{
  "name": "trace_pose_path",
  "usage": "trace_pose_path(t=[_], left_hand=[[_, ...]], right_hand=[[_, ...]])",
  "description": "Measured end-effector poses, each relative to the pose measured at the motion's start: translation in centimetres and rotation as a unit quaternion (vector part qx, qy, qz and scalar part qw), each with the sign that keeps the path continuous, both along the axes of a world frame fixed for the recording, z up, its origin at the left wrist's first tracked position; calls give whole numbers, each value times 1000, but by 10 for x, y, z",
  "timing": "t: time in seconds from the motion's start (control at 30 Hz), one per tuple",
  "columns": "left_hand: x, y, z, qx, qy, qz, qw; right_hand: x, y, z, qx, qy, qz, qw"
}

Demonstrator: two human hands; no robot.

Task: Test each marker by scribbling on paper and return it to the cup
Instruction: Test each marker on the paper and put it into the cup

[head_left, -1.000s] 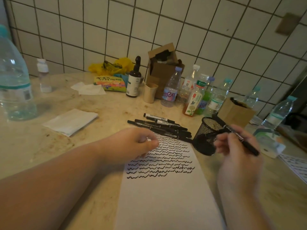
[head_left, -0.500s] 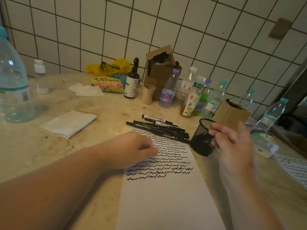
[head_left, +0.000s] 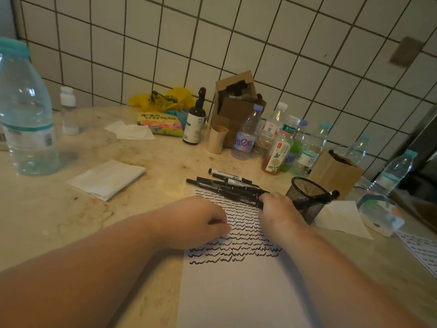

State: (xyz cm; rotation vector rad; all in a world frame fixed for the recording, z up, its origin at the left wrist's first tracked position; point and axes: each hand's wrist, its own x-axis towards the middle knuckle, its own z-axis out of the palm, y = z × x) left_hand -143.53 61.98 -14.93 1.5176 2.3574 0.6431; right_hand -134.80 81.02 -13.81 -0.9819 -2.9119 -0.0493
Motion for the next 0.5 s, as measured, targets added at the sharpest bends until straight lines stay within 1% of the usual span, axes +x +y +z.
trace_pose_path(t=[0.27, 0.4, 0.5], left_hand=[[2, 0, 4, -10, 3, 1, 1000], [0, 1, 2, -8, 7, 4, 1000], [-1, 1, 1, -9, 4, 7, 1000]], right_hand=[[-4, 4, -7, 47, 20, 8, 999], [4, -2, -6, 42, 20, 23, 999], [15, -10, -1, 12, 26, 28, 999]])
